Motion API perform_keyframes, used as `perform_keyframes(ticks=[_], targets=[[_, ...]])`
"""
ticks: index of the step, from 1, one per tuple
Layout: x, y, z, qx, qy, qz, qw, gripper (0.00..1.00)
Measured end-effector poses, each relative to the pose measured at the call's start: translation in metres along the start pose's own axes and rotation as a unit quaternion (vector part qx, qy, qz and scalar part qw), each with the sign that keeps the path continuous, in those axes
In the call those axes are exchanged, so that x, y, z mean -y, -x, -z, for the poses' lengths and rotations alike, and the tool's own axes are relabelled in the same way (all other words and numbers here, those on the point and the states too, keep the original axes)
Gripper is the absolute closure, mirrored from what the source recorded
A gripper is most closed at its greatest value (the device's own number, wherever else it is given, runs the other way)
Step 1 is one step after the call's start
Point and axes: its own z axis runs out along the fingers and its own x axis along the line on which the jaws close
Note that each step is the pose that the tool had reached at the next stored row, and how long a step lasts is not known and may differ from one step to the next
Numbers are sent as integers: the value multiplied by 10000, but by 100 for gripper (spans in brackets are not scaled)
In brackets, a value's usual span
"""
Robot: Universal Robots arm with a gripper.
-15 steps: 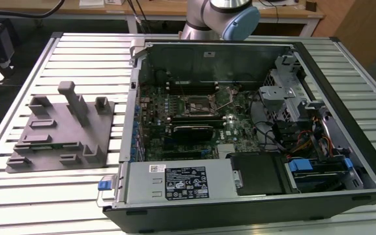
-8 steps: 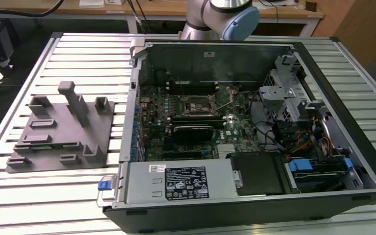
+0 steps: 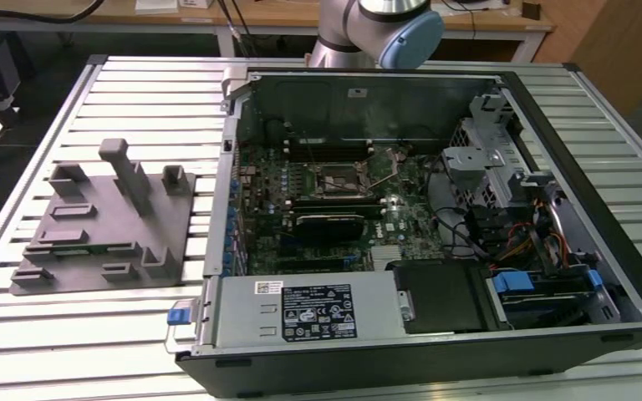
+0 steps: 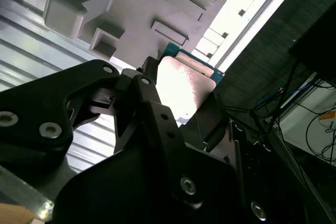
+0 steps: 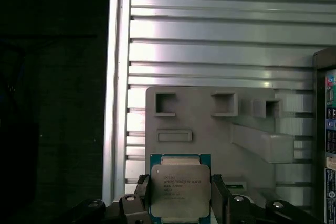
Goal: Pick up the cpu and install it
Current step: 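Pick up the cpu and move it towards the insertion slot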
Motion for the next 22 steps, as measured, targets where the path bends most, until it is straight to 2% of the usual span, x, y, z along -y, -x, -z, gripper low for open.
perform_keyframes(ticks=[22], targets=[[-14,1,135,0,0,0,10000,46]])
